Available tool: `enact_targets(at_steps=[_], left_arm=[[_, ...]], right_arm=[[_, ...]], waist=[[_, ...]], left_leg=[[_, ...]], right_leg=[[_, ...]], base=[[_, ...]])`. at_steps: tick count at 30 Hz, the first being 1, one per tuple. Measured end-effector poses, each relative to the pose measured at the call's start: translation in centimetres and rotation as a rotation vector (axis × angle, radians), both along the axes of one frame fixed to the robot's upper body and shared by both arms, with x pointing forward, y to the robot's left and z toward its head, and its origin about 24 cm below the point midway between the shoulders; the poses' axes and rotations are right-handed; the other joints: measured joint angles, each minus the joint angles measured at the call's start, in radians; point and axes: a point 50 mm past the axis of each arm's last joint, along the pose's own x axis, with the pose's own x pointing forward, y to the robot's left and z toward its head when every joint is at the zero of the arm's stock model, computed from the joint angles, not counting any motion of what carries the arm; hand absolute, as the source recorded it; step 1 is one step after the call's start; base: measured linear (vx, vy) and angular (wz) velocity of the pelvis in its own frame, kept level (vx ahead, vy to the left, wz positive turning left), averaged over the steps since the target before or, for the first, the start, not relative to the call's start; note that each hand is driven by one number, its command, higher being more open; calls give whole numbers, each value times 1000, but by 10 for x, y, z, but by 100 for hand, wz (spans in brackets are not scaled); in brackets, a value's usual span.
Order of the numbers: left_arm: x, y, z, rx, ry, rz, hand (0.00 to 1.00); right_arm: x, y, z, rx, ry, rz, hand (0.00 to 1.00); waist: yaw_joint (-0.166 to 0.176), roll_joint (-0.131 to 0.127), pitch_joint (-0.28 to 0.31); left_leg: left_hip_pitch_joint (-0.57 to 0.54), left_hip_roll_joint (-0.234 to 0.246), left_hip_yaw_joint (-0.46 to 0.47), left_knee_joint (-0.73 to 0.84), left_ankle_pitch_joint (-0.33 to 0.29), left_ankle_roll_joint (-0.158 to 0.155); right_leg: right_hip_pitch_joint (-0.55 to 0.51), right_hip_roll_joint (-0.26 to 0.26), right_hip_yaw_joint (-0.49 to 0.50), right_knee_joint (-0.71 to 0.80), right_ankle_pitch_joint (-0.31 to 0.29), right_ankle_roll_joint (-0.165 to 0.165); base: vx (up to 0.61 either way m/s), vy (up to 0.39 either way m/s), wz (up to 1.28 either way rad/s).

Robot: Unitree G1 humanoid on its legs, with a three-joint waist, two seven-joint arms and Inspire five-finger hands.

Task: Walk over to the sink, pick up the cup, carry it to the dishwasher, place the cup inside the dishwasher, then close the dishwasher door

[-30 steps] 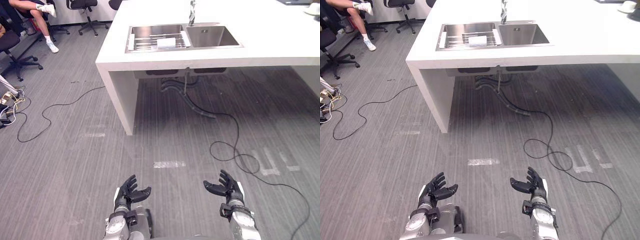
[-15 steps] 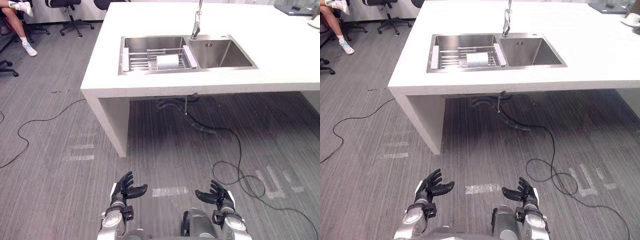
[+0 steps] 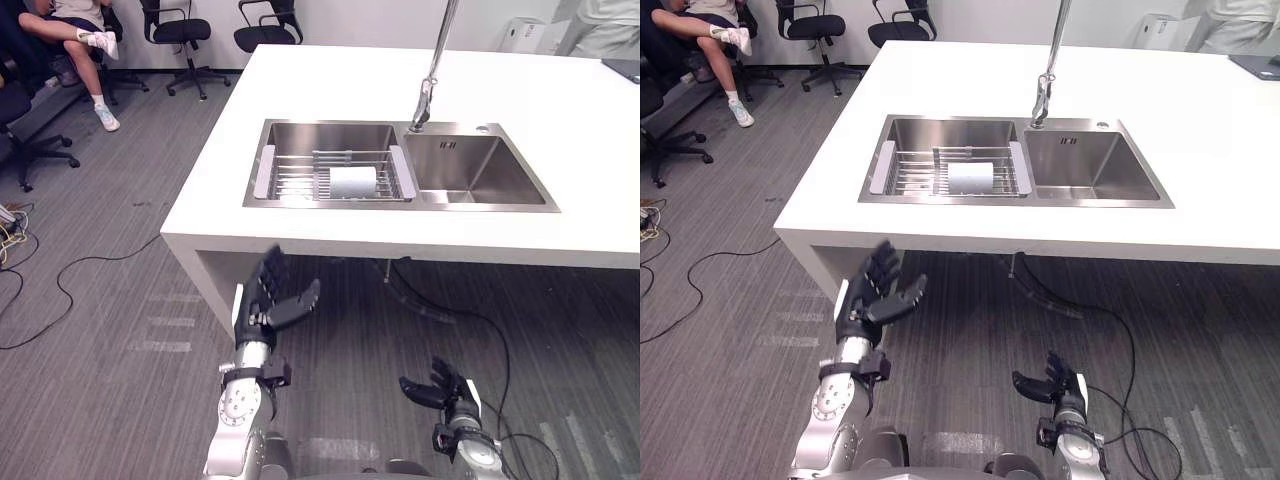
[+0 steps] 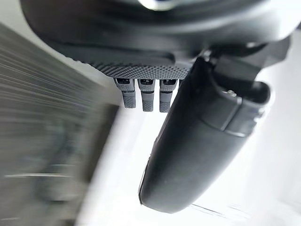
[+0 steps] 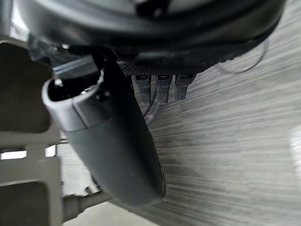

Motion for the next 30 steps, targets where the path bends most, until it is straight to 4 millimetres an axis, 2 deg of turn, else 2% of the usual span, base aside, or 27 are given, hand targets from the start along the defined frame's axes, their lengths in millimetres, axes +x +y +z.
enact_targets(at_steps=[1,2,3,5,6,10,11,12,13,14,15,16,17,18,19,20,21,22,23,25,27,28,29,30], left_arm=[[0,-1,3,-2,-13,-2,90],[3,-2,10,14,-51,-23,90],[3,-1,14,34,-69,-22,90],[3,1,14,74,-74,-22,90],[2,2,14,119,-76,-25,90],[-4,-5,26,163,-131,-54,90],[-8,-12,39,181,-193,-87,90],[-9,-16,44,187,-216,-105,90],[-12,-22,50,210,-253,-144,90],[-13,-27,52,232,-271,-174,90],[-13,-30,53,237,-278,-183,90],[-13,-32,57,239,-296,-189,90],[-12,-33,59,240,-310,-187,90],[-11,-33,60,240,-315,-186,90],[-10,-31,62,242,-321,-173,90],[-8,-28,61,243,-320,-148,90],[-5,-28,58,235,-303,-137,90],[-3,-27,54,237,-274,-122,90],[-1,-27,52,229,-258,-105,90],[3,-30,50,214,-242,-102,90],[3,-30,51,209,-245,-100,90],[3,-29,52,210,-251,-98,90],[3,-29,53,208,-258,-97,90],[3,-29,55,207,-268,-95,90]], right_arm=[[-1,0,0,-2,0,0,90],[-3,3,-3,12,16,-11,90],[-6,6,-6,23,32,8,90],[-5,10,-8,31,43,26,90],[-1,14,-12,40,60,42,90],[4,17,-10,42,44,77,90],[5,19,-9,35,40,89,90],[4,20,-10,34,42,93,90],[-4,22,-13,43,64,87,90],[-16,24,-19,57,100,78,90],[-21,25,-20,62,112,76,90],[-24,27,-21,70,120,81,90],[-23,27,-21,67,118,89,90],[-23,27,-21,67,116,89,90],[-22,27,-20,67,113,92,90],[-22,27,-20,67,114,93,90],[-23,23,-20,57,118,89,90],[-23,18,-20,44,118,83,90],[-20,11,-16,24,102,84,90],[-22,7,-13,12,91,81,90],[-26,4,-11,3,84,75,90],[-28,5,-10,8,75,71,90],[-30,3,-9,4,68,64,90],[-30,1,-8,1,65,61,90]], waist=[[0,8,-1],[-4,-21,3],[1,-44,3],[6,-55,-2],[10,-58,-3],[27,-62,-5],[27,-73,-2],[22,-85,0],[6,-104,0],[-12,-112,-9],[-19,-111,-13],[-33,-116,-18],[-41,-116,-18],[-45,-116,-18],[-50,-122,-22],[-53,-132,-31],[-55,-107,-37],[-52,-85,-49],[-53,-68,-56],[-62,-54,-59],[-59,-52,-56],[-51,-54,-54],[-38,-53,-55],[-27,-44,-61]], left_leg=[[2,-3,-3,-35,-10,-6],[24,-40,-6,-65,-32,-2],[26,-78,-8,-94,-31,3],[29,-102,-8,-115,-25,13],[44,-117,3,-129,-32,30],[99,-113,63,-138,-78,35],[137,-111,108,-144,-108,38],[154,-116,121,-144,-117,39],[194,-126,128,-142,-144,52],[231,-125,128,-142,-164,50],[244,-120,129,-142,-174,44],[265,-107,129,-142,-188,31],[280,-89,130,-141,-200,14],[285,-79,130,-140,-206,3],[295,-61,129,-134,-216,-30],[299,-55,116,-115,-234,-58],[301,-35,96,-111,-238,-62],[303,-18,78,-131,-224,-62],[334,-10,66,-168,-190,-64],[339,14,39,-133,-143,-75],[279,49,16,63,-57,-65],[227,66,3,187,-40,-66],[163,74,-7,287,-59,-62],[114,71,-3,300,-82,-48]], right_leg=[[-1,0,1,8,-14,5],[-8,-25,27,32,-60,18],[-6,-31,95,1,-61,22],[6,-35,122,-40,-50,41],[20,-40,164,-70,-28,62],[3,-47,219,9,-26,57],[-93,-57,226,225,-33,106],[-138,-69,225,326,-25,136],[-203,-95,223,493,11,174],[-238,-104,209,581,2,140],[-257,-105,196,598,-12,115],[-293,-105,162,592,-37,73],[-329,-102,123,546,-57,37],[-343,-101,102,510,-65,22],[-367,-93,71,410,-64,0],[-366,-81,60,293,20,-34],[-352,-62,43,293,16,-44],[-341,-39,34,278,13,-52],[-323,-25,22,269,-2,-76],[-258,-11,-11,232,-10,-88],[-152,5,-31,146,-11,-88],[-103,7,-32,100,-11,-89],[-61,7,-33,65,-11,-89],[-38,6,-33,47,-11,-89]], base=[[241,225,25],[215,177,44],[200,140,47],[169,109,20],[180,103,2],[151,88,-52],[72,37,-64],[104,31,-59],[161,-4,-14],[249,-40,-3],[307,-96,-1],[325,-149,-5],[284,-165,-4],[307,-207,-4],[343,-247,2],[376,-249,4],[386,-226,0],[395,-194,-7],[379,-188,-5],[361,-193,27],[294,-167,29],[203,-60,10],[207,-2,0],[149,50,-4]])
